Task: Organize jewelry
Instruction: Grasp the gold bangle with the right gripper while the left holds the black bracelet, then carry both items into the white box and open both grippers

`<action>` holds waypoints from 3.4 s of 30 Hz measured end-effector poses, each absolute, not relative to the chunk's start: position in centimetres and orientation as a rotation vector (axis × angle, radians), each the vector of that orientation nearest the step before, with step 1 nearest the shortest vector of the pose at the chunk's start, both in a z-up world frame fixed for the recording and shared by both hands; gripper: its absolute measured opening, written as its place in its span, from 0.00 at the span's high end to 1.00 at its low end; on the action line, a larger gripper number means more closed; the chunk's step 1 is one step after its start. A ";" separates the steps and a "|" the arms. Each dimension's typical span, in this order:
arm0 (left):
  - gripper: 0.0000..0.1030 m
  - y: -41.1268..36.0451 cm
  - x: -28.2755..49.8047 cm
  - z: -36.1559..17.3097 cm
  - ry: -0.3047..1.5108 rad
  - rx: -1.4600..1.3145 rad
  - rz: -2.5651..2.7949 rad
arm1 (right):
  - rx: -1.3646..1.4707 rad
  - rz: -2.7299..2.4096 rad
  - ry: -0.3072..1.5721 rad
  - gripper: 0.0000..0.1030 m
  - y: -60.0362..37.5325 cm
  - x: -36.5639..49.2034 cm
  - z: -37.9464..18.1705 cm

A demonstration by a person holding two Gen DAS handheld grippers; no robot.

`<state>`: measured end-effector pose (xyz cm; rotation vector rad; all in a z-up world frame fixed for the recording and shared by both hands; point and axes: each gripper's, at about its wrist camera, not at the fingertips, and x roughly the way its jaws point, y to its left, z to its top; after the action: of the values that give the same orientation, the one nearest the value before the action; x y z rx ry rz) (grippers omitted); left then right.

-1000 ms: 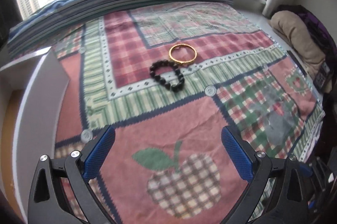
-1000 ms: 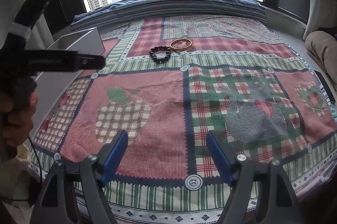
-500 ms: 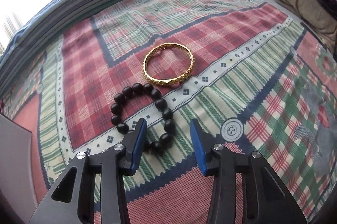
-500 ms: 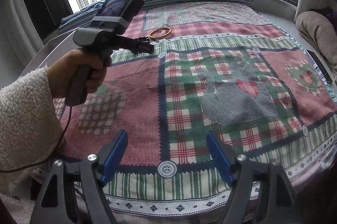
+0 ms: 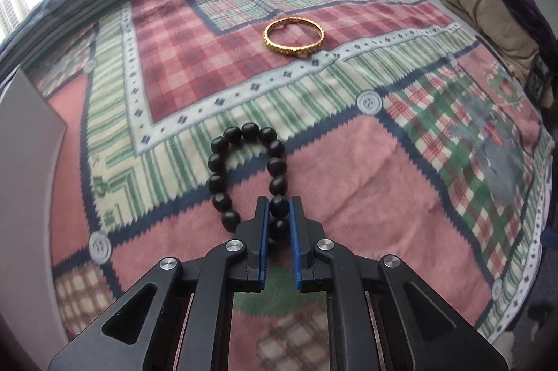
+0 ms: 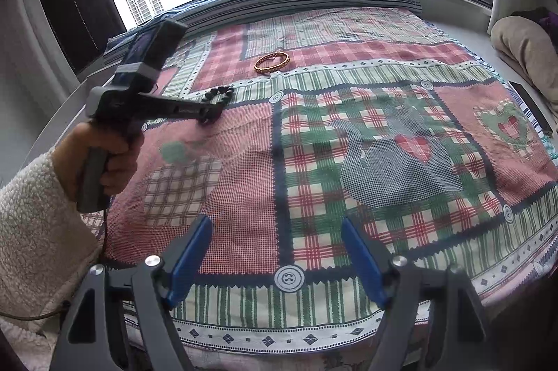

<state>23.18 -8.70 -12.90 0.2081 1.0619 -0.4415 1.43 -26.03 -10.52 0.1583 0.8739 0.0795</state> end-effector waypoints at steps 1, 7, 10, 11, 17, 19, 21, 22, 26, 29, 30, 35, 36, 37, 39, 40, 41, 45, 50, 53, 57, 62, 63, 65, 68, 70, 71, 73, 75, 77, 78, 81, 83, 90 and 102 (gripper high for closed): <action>0.91 -7.7 22.0 -12.9 1.069 0.198 -0.435 | 0.158 0.079 0.878 0.24 -26.0 1.4 -10.7; 0.87 -3.9 16.0 -12.1 1.066 0.212 -0.416 | 0.162 0.101 0.911 0.24 -25.2 1.7 -11.6; 0.54 -2.8 14.9 -11.6 1.056 0.188 -0.414 | 0.147 0.115 0.904 0.24 -24.4 1.6 -11.3; 0.49 -2.4 14.7 -11.3 1.040 0.170 -0.412 | 0.142 0.119 0.904 0.24 -24.2 1.6 -11.3; 0.49 0.8 16.4 -11.5 1.048 0.012 -0.327 | 0.133 0.138 0.909 0.24 -23.4 1.4 -11.0; 0.52 1.0 17.0 -12.2 1.067 -0.010 -0.289 | 0.129 0.141 0.914 0.24 -23.2 1.4 -11.0; 0.57 0.7 17.5 -12.9 1.081 0.005 -0.251 | 0.136 0.153 0.921 0.24 -23.1 1.6 -11.0; 0.58 0.4 17.8 -13.3 1.088 0.013 -0.236 | 0.139 0.167 0.928 0.24 -23.0 1.8 -10.8; 0.59 -1.0 17.9 -13.7 1.066 0.110 -0.184 | 0.176 0.285 0.947 0.24 -23.7 4.0 -8.4; 0.80 -1.3 17.5 -13.6 1.062 0.122 -0.197 | 0.212 0.321 0.955 0.24 -25.6 7.8 -5.6; 0.88 -1.2 17.5 -13.6 1.067 0.120 -0.199 | 0.217 0.313 0.948 0.24 -26.3 9.6 -4.8; 0.91 1.1 17.3 -13.4 1.090 -0.023 -0.202 | 0.099 0.245 0.964 0.24 -26.5 21.2 -4.6; 0.91 1.7 17.2 -13.4 1.093 -0.052 -0.196 | 0.096 0.282 0.990 0.25 -25.8 23.7 -5.5; 0.91 2.2 17.1 -13.4 1.097 -0.075 -0.189 | 0.102 0.315 1.019 0.26 -25.0 26.0 -6.5; 0.91 3.2 16.7 -13.3 1.102 -0.108 -0.172 | 0.096 0.343 1.067 0.51 -23.3 29.9 -8.6; 0.91 3.7 16.5 -13.3 1.104 -0.120 -0.164 | 0.078 0.343 1.084 0.54 -22.4 31.6 -9.5; 0.91 4.1 16.3 -13.3 1.108 -0.132 -0.161 | 0.048 0.334 1.092 0.55 -21.6 32.8 -10.4; 0.91 5.1 15.9 -13.5 1.116 -0.153 -0.158 | -0.062 0.274 1.120 0.55 -19.5 35.7 -13.4; 0.91 5.5 15.8 -13.4 1.115 -0.175 -0.170 | -0.084 0.286 1.150 0.94 -19.0 34.7 -14.0; 0.91 6.5 15.1 -12.6 1.095 -0.234 -0.187 | -0.004 0.342 1.105 0.96 -19.6 31.4 -11.9; 0.91 7.7 13.4 -10.9 1.056 -0.266 -0.186 | 0.099 0.477 1.031 0.99 -20.1 24.6 -8.8; 0.91 8.4 12.3 -9.3 1.023 -0.268 -0.177 | 0.148 0.556 0.995 0.99 -20.0 18.2 -7.3; 0.91 8.4 12.2 -9.1 1.019 -0.266 -0.171 | 0.152 0.563 0.999 0.99 -19.9 17.7 -7.2; 0.91 8.7 12.1 -9.0 1.019 -0.267 -0.164 | 0.116 0.541 1.013 0.99 -19.5 17.4 -7.3; 0.91 9.0 12.0 -9.3 1.027 -0.272 -0.147 | 0.047 0.484 1.044 0.89 -19.0 18.4 -8.5; 0.91 9.2 11.9 -9.6 1.036 -0.268 -0.129 | 0.018 0.501 1.071 0.78 -18.2 19.5 -9.8; 0.91 9.2 11.8 -9.8 1.039 -0.264 -0.121 | -0.022 0.504 1.086 0.77 -17.5 19.9 -10.6; 0.91 9.3 11.7 -10.2 1.047 -0.263 -0.112 | -0.104 0.529 1.096 0.77 -15.8 20.3 -12.0; 0.91 9.4 11.7 -10.6 1.055 -0.262 -0.110 | -0.223 0.544 1.103 0.77 -13.9 20.5 -13.5; 0.91 9.3 11.7 -11.0 1.065 -0.258 -0.113 | -0.295 0.549 1.109 0.77 -12.9 20.7 -14.8; 0.91 9.2 11.7 -11.2 1.070 -0.260 -0.116 | -0.311 0.557 1.072 0.79 -12.8 20.6 -14.7; 0.91 8.9 11.5 -10.7 1.062 -0.283 -0.144 | -0.252 0.557 1.139 0.95 -13.4 20.6 -14.4; 0.91 8.8 11.1 -9.4 1.036 -0.312 -0.179 | -0.182 0.586 1.122 0.95 -14.0 19.6 -13.1; 0.91 8.7 8.9 -2.6 0.913 -0.353 -0.255 | -0.007 0.700 0.959 0.95 -14.2 15.1 -5.0; 0.91 18.2 6.0 8.2 0.719 -0.400 -0.035 | -0.052 0.935 0.746 0.95 -1.3 15.4 5.6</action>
<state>5.96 18.24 8.18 -0.4001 0.7187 -0.0353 15.40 -1.29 5.59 -0.0519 0.7459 0.9346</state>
